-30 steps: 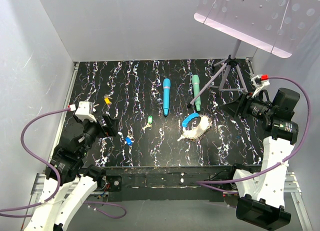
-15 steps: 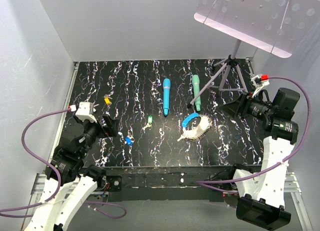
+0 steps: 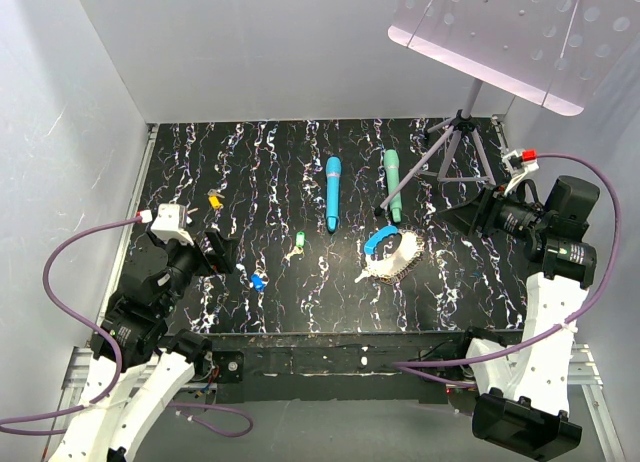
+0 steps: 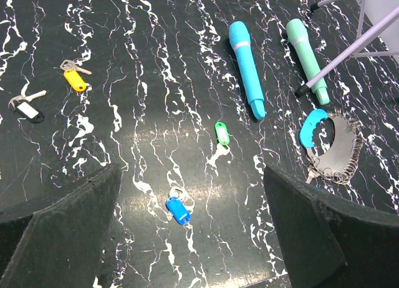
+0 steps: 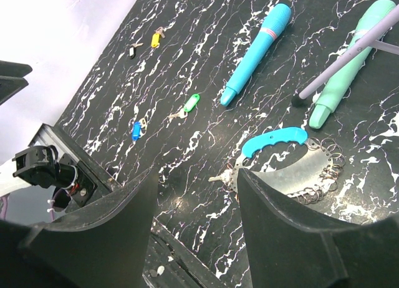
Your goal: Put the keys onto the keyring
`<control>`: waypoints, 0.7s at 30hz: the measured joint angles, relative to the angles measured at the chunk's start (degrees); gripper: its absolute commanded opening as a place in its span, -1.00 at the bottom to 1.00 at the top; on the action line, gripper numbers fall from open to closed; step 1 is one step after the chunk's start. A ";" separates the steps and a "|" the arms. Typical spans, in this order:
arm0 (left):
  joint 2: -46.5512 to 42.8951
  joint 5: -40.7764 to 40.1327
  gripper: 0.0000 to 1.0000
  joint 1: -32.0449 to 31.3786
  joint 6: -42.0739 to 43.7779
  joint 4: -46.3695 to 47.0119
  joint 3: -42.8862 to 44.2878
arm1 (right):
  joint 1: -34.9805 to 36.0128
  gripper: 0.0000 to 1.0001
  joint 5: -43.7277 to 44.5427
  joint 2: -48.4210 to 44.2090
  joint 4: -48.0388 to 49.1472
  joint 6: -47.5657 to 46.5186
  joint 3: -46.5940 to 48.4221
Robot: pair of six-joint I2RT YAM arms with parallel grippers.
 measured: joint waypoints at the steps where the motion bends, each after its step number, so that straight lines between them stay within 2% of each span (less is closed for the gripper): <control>1: 0.00 -0.02 0.96 0.00 0.02 0.02 0.00 | 0.00 0.25 -0.07 0.00 0.09 0.00 -0.13; 6: -0.07 -0.09 0.96 0.02 0.02 0.61 -0.55 | -0.02 0.25 -0.09 0.59 0.33 -0.11 -0.26; 7: -0.04 -0.07 0.96 0.02 0.02 0.66 -0.70 | -0.07 0.99 -0.09 0.68 0.33 -0.13 -0.26; 8: 0.00 -0.07 0.96 0.02 0.00 0.63 -0.74 | -0.07 0.71 -0.11 0.74 0.33 -0.13 -0.26; 21: -0.44 -0.07 0.96 0.02 0.00 0.83 -0.74 | -0.09 0.71 -1.11 0.72 0.37 -2.16 -0.28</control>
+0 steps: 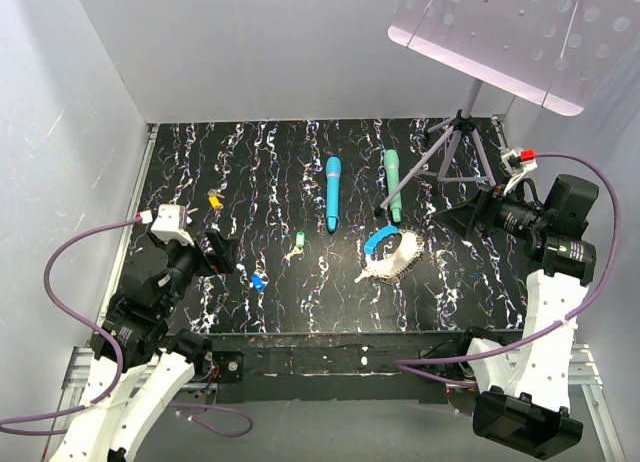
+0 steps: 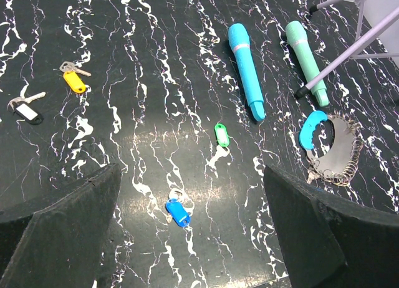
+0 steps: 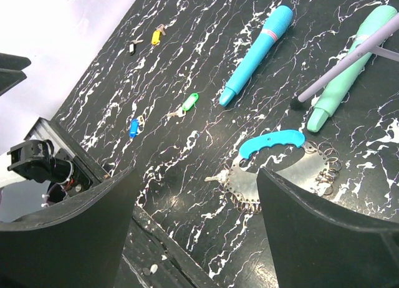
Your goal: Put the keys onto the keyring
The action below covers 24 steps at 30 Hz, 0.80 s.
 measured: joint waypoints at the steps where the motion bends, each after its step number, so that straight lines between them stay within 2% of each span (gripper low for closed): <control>1: 0.02 0.00 0.96 0.00 0.00 0.00 0.00 | 0.00 0.70 -0.04 0.00 0.00 -0.13 0.00; 24: 0.07 0.11 0.97 0.00 0.00 0.39 0.00 | -0.02 0.71 -0.90 0.17 0.00 -0.74 0.00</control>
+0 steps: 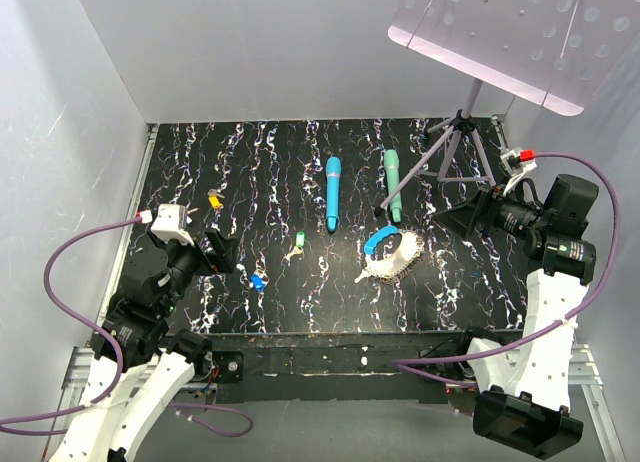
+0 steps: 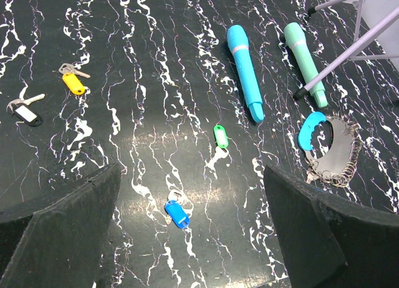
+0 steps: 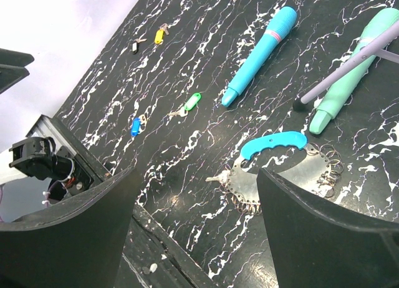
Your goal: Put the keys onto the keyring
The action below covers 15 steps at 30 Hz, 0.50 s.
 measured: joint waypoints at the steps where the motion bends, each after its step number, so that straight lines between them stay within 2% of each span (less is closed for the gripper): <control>1: 0.00 0.00 0.96 0.00 0.00 0.00 0.00 | 0.00 0.70 -0.07 0.00 0.00 0.00 0.00; 15: -0.33 0.00 0.97 0.00 -0.02 -0.02 -0.02 | -0.28 0.70 -0.63 0.00 0.00 0.00 0.00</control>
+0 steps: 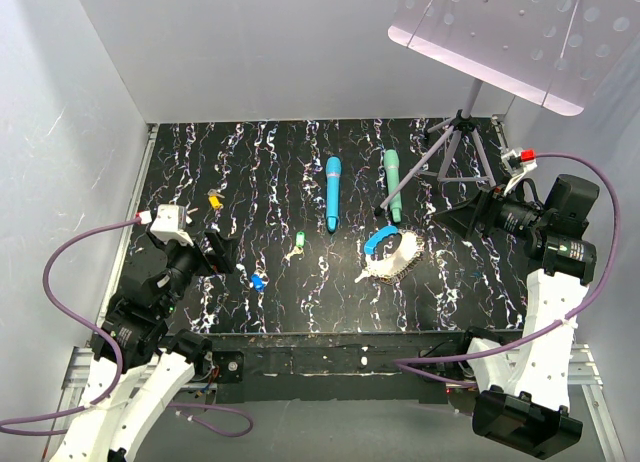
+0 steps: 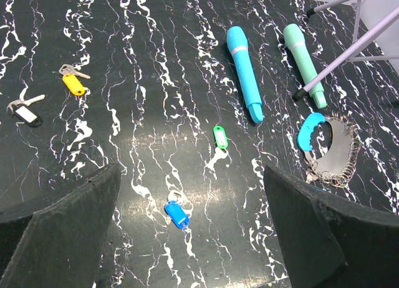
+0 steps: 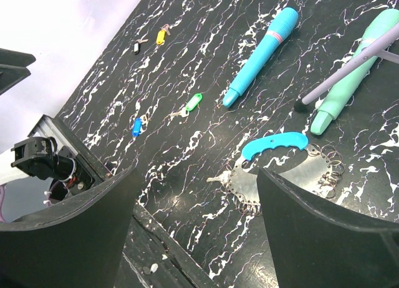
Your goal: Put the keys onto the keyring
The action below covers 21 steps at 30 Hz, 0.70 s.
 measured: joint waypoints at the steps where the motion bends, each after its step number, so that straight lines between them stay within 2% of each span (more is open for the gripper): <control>1: 0.00 0.00 0.96 0.00 0.00 0.00 0.00 | 0.00 0.70 0.00 0.00 0.00 0.00 0.00; 21: -0.04 0.02 0.96 0.00 -0.02 0.00 -0.09 | -0.02 0.70 -0.55 0.00 0.00 0.00 0.00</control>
